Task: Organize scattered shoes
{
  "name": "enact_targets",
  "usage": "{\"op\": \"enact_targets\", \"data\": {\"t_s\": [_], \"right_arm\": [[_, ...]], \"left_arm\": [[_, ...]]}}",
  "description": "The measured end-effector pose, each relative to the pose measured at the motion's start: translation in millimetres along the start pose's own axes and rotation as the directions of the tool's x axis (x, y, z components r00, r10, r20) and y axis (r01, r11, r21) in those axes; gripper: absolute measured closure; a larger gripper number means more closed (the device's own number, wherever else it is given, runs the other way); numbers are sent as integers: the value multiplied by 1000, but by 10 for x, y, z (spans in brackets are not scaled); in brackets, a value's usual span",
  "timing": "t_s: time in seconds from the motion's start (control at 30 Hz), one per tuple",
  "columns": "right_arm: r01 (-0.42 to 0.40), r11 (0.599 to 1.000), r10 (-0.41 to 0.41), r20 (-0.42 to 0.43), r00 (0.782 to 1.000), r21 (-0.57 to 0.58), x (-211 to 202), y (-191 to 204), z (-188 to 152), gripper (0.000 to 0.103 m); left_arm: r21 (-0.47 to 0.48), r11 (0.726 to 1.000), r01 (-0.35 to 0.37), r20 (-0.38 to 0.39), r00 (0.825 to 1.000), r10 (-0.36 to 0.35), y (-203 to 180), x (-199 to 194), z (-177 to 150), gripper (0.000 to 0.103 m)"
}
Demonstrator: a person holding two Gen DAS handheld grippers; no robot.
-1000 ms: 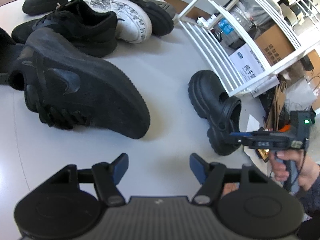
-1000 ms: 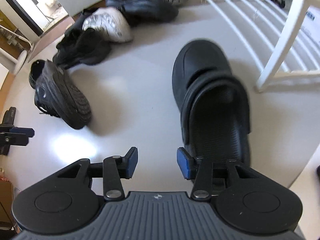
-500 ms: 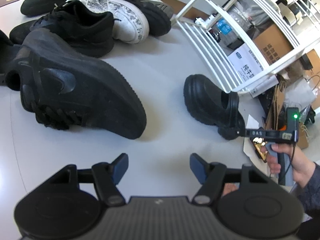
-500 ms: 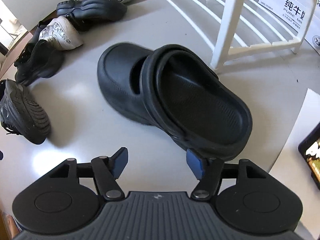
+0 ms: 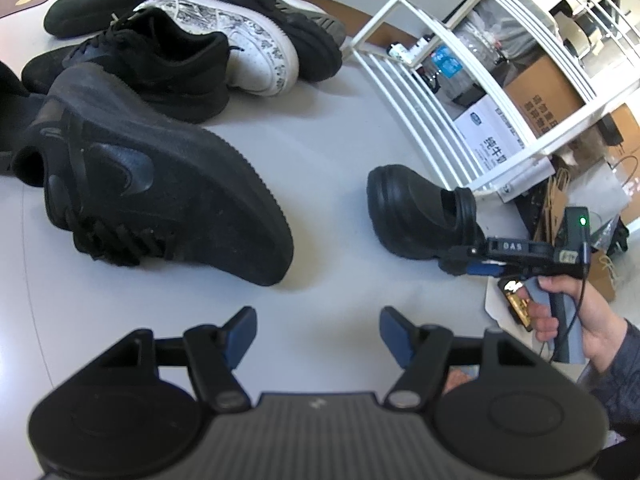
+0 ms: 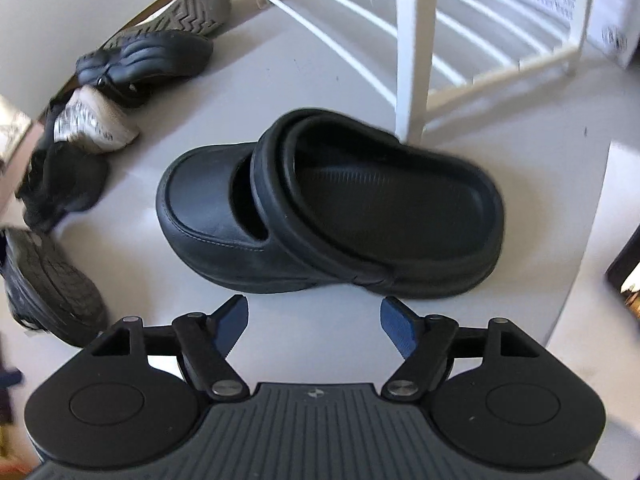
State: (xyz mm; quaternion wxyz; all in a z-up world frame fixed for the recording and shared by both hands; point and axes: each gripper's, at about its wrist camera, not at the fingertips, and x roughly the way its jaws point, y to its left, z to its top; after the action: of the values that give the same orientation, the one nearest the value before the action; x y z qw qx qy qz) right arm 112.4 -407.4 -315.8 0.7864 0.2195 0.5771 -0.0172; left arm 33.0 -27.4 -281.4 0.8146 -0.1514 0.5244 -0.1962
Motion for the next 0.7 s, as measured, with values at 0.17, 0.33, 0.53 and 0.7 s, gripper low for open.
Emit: {"op": "enact_targets", "data": {"t_s": [0.17,0.33,0.53,0.7], "right_arm": [[1,991,-8,50,999,131,23,-69,83,25],[-4,967,-22,98,995,255,51,-111,102,25],[-21,959,-16,127,992,283,61,-143,118,26],[1,944,-57,161,985,330,5,-202,104,27]], "left_arm": [[20,1000,-9,13,1000,9,-25,-28,-6,28],[17,1000,-16,18,1000,16,-28,-38,-22,26],[9,1000,-22,14,1000,21,-6,-51,-52,26],[5,1000,-23,9,1000,23,1,-41,-43,26]]}}
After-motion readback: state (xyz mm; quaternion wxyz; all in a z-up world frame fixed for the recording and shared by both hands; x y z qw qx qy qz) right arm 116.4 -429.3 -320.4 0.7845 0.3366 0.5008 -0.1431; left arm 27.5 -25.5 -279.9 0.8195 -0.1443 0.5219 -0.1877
